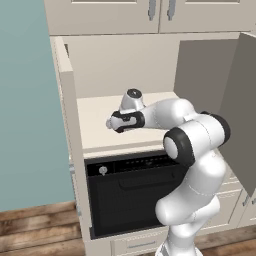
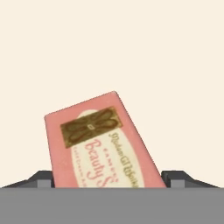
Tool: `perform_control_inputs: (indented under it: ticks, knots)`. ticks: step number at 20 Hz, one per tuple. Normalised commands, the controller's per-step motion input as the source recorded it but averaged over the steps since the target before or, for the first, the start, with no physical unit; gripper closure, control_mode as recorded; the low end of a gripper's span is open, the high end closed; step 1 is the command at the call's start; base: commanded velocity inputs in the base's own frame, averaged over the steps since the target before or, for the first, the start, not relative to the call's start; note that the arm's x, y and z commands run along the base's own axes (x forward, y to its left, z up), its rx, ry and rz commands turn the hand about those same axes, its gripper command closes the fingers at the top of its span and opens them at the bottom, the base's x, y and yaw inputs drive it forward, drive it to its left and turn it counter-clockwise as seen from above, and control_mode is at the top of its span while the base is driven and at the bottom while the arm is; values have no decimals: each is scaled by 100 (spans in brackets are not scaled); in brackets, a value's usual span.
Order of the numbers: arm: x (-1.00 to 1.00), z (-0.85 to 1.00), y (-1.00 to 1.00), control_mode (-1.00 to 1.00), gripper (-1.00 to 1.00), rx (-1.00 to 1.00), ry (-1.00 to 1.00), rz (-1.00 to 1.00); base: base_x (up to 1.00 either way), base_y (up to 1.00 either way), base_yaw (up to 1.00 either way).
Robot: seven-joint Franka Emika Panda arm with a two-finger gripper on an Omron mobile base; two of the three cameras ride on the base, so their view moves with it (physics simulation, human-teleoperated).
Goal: Open the cabinet. Pick the bar soap and place it next to the sink. Then close the cabinet.
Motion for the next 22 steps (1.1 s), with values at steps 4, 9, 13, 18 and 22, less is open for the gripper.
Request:
perform_control_inputs:
  ticks: [4,9,13,18,22]
  knots:
    - [-79,4,0,-100,100,0,-1,0,0,0,0]
    - [-98,47,0,-100,100,0,-1,-1,0,0,0]
    - [-79,100,-2,-100,100,0,0,-5,0,0,0]
    - [-88,96,-13,-100,100,0,0,-3,0,0,0]
    - [-95,88,-31,-100,100,0,0,-3,0,0,0]
